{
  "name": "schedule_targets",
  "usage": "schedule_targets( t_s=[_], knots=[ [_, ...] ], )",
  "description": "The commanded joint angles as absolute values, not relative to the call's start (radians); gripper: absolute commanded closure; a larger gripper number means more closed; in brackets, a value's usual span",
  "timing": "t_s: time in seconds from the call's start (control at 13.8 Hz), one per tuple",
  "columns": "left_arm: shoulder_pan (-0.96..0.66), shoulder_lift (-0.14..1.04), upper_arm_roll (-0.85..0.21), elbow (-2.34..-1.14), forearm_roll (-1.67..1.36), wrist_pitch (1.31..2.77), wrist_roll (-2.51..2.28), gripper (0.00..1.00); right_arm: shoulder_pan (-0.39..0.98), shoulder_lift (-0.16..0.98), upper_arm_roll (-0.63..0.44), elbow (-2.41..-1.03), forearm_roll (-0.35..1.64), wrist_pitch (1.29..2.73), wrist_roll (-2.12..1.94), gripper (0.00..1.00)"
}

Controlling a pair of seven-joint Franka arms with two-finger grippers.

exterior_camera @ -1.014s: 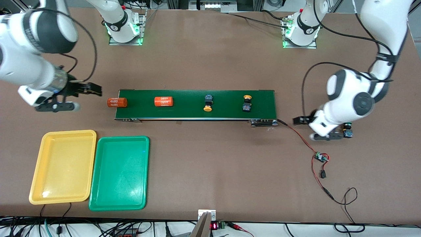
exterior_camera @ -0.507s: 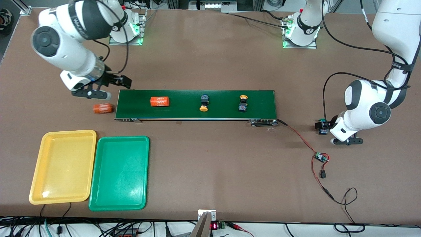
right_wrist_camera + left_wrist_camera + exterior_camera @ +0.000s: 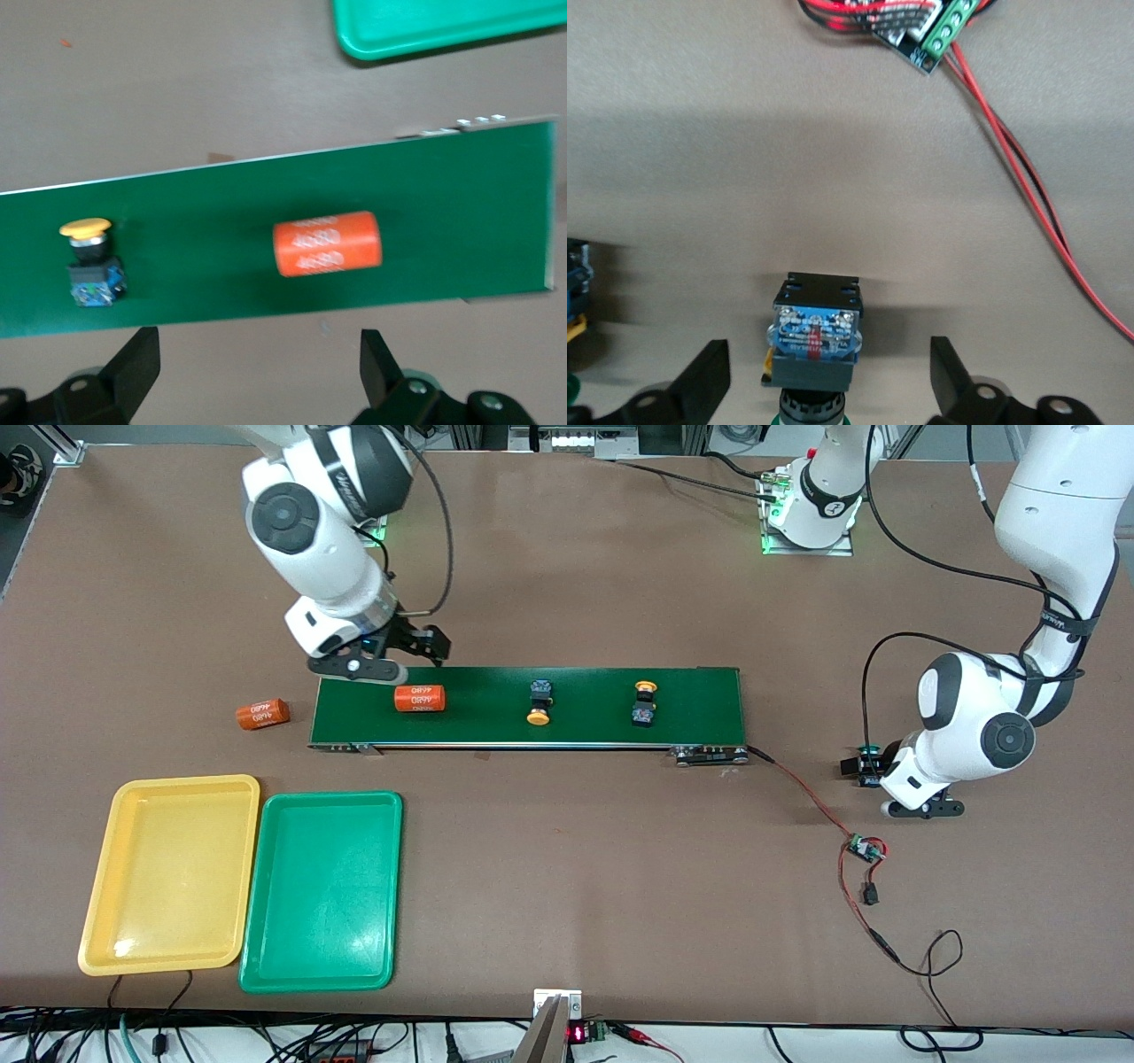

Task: Sort buttons by color to trays
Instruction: 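Release the green button while the right gripper grasps the yellow button, then carry the yellow-capped button with the right gripper into the yellow tray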

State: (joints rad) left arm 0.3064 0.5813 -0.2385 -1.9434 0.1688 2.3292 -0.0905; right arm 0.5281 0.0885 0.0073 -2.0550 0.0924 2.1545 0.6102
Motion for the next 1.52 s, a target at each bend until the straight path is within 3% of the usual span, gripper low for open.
schedule_targets(
  t_s=[0.0,0.14,0.29,0.36,0.87,1.09,1.45],
  knots=[
    [0.324,0.581,-0.244,-1.959,0.189,2.327,-0.078,0.48,0.58,0.142,-0.003,-2.051,0.104,2.233,0.64,0.0],
    [0.322,0.577,-0.245,-1.959,0.189,2.322,-0.077,0.79,0.624,0.187,-0.003,-2.046,0.104,2.287,0.658,0.0],
    [0.322,0.554,-0.255,-1.959,0.19,2.307,-0.077,0.96,0.653,0.222,-0.003,-2.039,0.103,2.338,0.707,0.0],
    [0.315,0.525,-0.261,-1.956,0.19,2.28,-0.078,1.0,0.664,0.233,-0.003,-2.033,0.103,2.345,0.718,0.0],
    [0.25,0.336,-0.468,-1.95,0.114,2.109,-0.093,1.0,0.7,0.302,-0.005,-1.99,0.089,2.355,0.748,0.0],
    [0.166,0.333,-0.531,-1.95,0.074,2.114,-0.21,1.0,0.725,0.36,-0.006,-1.965,0.089,2.396,0.775,0.0],
    [0.092,0.368,-0.538,-1.959,0.072,2.12,-0.351,1.0,0.727,0.442,-0.008,-1.965,0.071,2.476,0.781,0.08]
  ],
)
